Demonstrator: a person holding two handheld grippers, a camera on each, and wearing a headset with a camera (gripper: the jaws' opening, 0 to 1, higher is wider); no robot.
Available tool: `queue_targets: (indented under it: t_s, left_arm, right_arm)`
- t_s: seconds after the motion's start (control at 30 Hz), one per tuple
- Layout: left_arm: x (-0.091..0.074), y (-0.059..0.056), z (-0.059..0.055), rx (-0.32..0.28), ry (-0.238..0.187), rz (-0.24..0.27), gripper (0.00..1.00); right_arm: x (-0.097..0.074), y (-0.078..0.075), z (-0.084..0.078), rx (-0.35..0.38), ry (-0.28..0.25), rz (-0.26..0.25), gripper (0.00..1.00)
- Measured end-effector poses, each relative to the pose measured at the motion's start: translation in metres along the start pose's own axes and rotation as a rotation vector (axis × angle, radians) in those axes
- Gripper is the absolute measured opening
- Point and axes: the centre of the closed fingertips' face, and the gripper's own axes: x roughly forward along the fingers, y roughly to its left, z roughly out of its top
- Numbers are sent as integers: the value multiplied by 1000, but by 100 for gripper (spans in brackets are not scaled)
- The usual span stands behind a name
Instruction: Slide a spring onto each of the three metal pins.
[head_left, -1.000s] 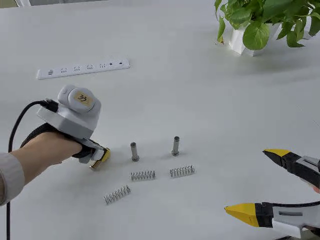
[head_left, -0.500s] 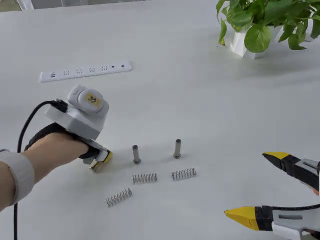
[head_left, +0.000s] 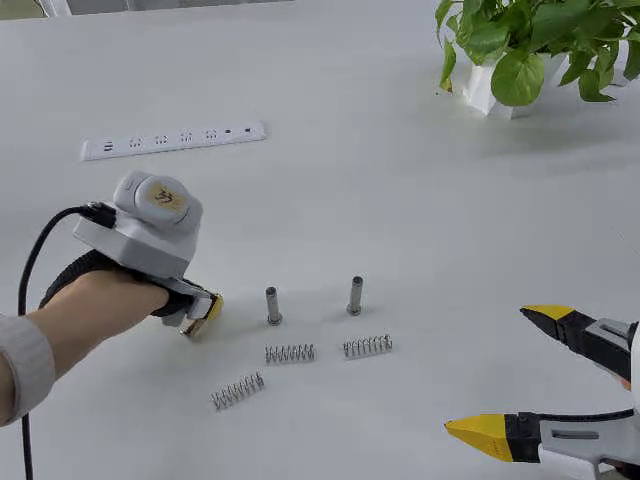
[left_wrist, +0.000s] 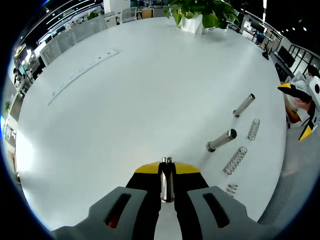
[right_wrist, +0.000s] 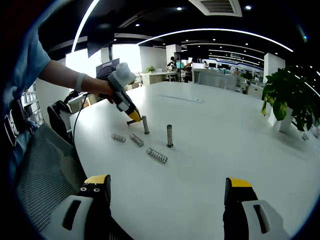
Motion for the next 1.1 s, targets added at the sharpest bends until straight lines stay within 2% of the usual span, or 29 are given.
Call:
queue_targets:
  t_s: [0.57, 0.7, 1.1]
  left_arm:
    - [-25, 0, 5, -17, -82, -2, 4]
    - [-28, -1, 2, -18, -82, -3, 4]
    - [-38, -2, -3, -46, -129, 2, 4]
  right_arm:
    - [6, 8, 3, -20, 7, 22, 94]
    - [7, 8, 3, -21, 8, 24, 94]
    - [8, 10, 4, -27, 9, 29, 94]
